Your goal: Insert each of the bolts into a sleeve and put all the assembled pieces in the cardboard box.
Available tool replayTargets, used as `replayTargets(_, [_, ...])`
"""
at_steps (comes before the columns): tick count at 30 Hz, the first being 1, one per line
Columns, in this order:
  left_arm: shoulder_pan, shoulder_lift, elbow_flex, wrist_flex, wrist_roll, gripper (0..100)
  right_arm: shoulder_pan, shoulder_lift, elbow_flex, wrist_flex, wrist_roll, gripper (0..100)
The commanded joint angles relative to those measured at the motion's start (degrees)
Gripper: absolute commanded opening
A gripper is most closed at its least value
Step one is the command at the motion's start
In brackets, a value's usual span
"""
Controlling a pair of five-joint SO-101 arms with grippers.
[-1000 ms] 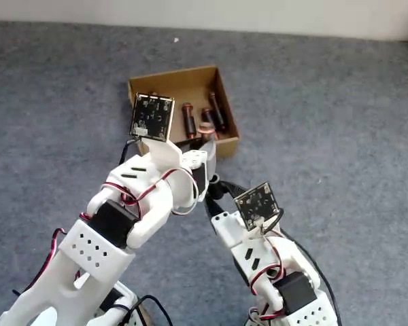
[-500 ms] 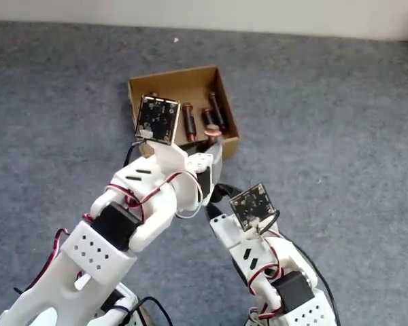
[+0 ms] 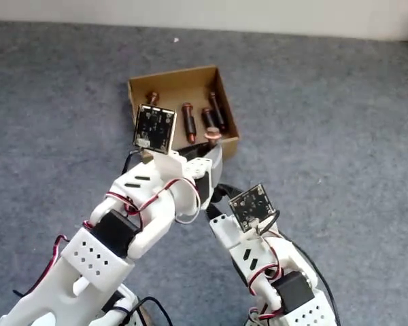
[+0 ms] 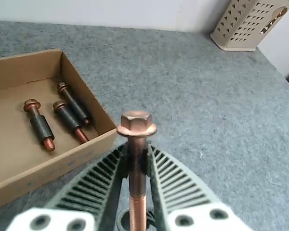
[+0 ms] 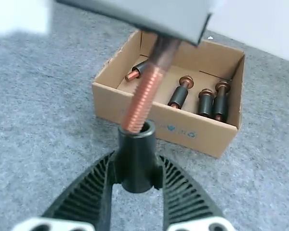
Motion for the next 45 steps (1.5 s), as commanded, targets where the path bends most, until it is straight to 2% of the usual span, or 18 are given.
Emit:
replayTargets(1, [0.5,-1.7,0.0,-3.2,-0.4,0,-0.5,-0.7,-0.8,-2.4,0.8,0.5])
replayTargets(23, [-0.7,-1.5,3.0,-3.6,-0.4,0,-0.4,-0.7,-0.8,-2.3,1.1,0.5])
replayTargets(31, [-0.7,-1.7,10.9,-15.3,-0.4,0,-0.2,-1.1,-0.9,0.2,1.3,0.5])
replayTargets(36, [-0.6,-1.8,11.0,-15.4,-0.4,0,0.0,-1.3,-0.9,0.2,1.3,0.5])
replayTargets(42, [-0.6,-1.8,11.3,-15.3,-0.4,0,5.1,-1.3,-1.0,-2.4,0.7,0.5])
replayTargets(45, [0.4,-1.9,10.9,-13.1,-0.4,0,5.5,-1.3,-1.0,-2.7,0.7,0.5])
